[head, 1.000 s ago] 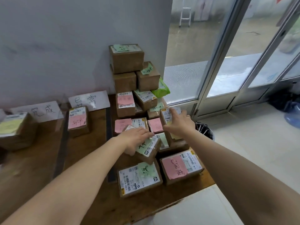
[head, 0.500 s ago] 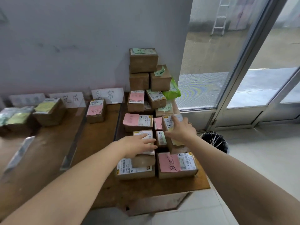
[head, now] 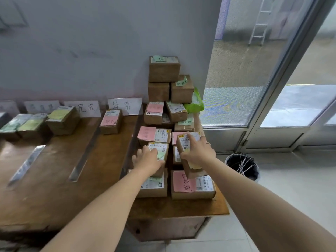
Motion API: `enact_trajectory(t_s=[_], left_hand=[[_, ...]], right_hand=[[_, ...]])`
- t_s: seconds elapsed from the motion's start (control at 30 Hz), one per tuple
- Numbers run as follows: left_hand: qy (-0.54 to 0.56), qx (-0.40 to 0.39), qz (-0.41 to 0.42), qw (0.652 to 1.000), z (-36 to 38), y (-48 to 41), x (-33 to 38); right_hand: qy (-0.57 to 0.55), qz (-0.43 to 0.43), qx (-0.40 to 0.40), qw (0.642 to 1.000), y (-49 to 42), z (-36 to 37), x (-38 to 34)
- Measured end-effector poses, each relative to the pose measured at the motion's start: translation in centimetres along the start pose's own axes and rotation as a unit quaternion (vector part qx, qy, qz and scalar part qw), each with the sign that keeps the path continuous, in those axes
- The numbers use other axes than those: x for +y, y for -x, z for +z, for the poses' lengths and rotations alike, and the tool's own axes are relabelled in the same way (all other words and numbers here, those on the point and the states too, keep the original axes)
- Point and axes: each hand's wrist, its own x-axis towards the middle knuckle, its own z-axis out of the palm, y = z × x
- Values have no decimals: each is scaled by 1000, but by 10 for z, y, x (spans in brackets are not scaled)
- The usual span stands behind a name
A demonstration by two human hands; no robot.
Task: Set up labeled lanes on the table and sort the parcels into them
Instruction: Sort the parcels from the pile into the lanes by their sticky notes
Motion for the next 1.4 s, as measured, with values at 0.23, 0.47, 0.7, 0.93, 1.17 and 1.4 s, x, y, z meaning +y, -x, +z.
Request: enact_trajectory(t_s=[0.23,0.47,0.7,0.93,1.17,1.4], left_hand=[[114,-52,-81,989,14,-4,2],[104,44,-38,993,-25,2,-9],[156,199,-30,967,-93,-5,-83],[128,230,-102,959,-135,-34,-206],[100,202,-83,971,-158,-98,-288],[114,166,-66,977,-148,-154,-310]], right_hand=[[-8,-15,-3,1000,-1,2,-1],[-44,-30,63,997,-4,-16,-31],[-73,-86,97,989,-21,-30,-131],[-52,-134,101,985,-44,-4,-252],[-25,-76,99,992,-87,24,-317],[-12,4,84,996,-132,41,-328]])
